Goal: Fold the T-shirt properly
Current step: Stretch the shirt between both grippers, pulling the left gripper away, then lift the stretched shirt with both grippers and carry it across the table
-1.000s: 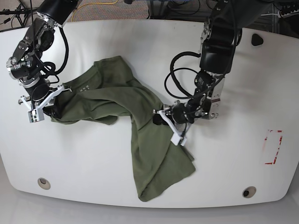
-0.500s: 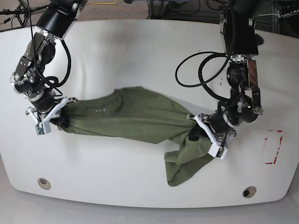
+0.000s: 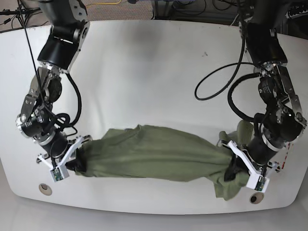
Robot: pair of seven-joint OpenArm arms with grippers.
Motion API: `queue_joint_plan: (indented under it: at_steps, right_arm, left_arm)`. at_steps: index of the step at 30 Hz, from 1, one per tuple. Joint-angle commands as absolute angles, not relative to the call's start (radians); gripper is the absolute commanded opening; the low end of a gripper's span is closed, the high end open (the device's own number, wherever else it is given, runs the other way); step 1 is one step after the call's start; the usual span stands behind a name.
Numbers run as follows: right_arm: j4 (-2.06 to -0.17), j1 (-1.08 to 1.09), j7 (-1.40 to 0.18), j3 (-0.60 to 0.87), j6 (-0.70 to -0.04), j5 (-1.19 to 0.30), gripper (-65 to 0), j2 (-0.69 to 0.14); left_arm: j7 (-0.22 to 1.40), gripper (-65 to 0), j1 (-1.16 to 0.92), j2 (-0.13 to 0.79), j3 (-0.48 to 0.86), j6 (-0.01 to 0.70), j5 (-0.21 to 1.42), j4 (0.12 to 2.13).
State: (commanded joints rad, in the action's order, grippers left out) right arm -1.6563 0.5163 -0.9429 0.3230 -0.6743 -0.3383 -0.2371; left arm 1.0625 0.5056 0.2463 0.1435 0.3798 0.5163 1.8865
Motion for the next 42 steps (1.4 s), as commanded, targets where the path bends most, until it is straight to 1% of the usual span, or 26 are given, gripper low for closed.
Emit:
queue_joint_plan:
  at_steps: [4,8,11,14,19,22,27,30,33,40,41,42]
  right_arm:
    - [-1.606,0.622,-0.943,0.321,-0.674,-0.338,-65.0,-0.262]
    - [-1.566,0.684,-0.943,0.321,-0.674,-0.338,-65.0,-0.28]
    - [-1.558,0.687,-0.943,0.323,-0.674,-0.338,-65.0,-0.302]
    - [-1.561,0.648,-0.944,0.326,-0.674,-0.343,-65.0,-0.305]
    - [-1.62,0.518,-0.943,0.329,-0.674,-0.346,-65.0,-0.303]
    - [-1.664,0.42,-0.941,0.329,-0.674,-0.348,-65.0,-0.298]
    - [-1.733,0.225,-0.9,0.329,-0.674,-0.348,-65.0,-0.295]
    - [-1.756,0.134,-0.88,0.329,-0.673,-0.348,-65.0,-0.295]
    - [-1.771,0.062,-0.878,0.331,-0.673,-0.348,-65.0,-0.295]
    - [-1.817,-0.028,-0.877,0.331,-0.673,-0.346,-65.0,-0.295]
    - [-1.824,-0.035,-0.877,0.331,-0.671,-0.346,-65.0,-0.295]
    - [-1.828,-0.036,-0.877,0.331,-0.671,-0.346,-65.0,-0.295]
  left_arm:
    - [1.063,-65.0,0.607,0.285,0.177,0.378,0.513,1.88]
    - [1.063,-65.0,0.665,0.32,0.214,0.378,0.512,1.876]
    - [1.063,-65.0,0.674,0.334,0.214,0.378,0.512,1.873]
    - [1.081,-65.0,0.661,0.334,0.214,0.378,0.512,1.873]
    - [1.118,-65.0,0.538,0.323,0.216,0.378,0.518,1.879]
    - [1.118,-65.0,0.446,0.291,0.22,0.378,0.518,1.88]
    - [1.118,-65.0,0.223,0.26,0.22,0.378,0.519,1.891]
    - [1.116,-65.0,0.096,0.226,0.22,0.378,0.519,1.894]
    - [1.116,-65.0,0.015,0.214,0.22,0.38,0.519,1.894]
    - [1.122,-65.0,-0.062,0.214,0.216,0.38,0.519,1.894]
    - [1.124,-64.3,-0.065,0.214,0.214,0.381,0.519,1.894]
    - [1.132,-60.8,-0.065,0.214,0.214,0.383,0.519,1.894]
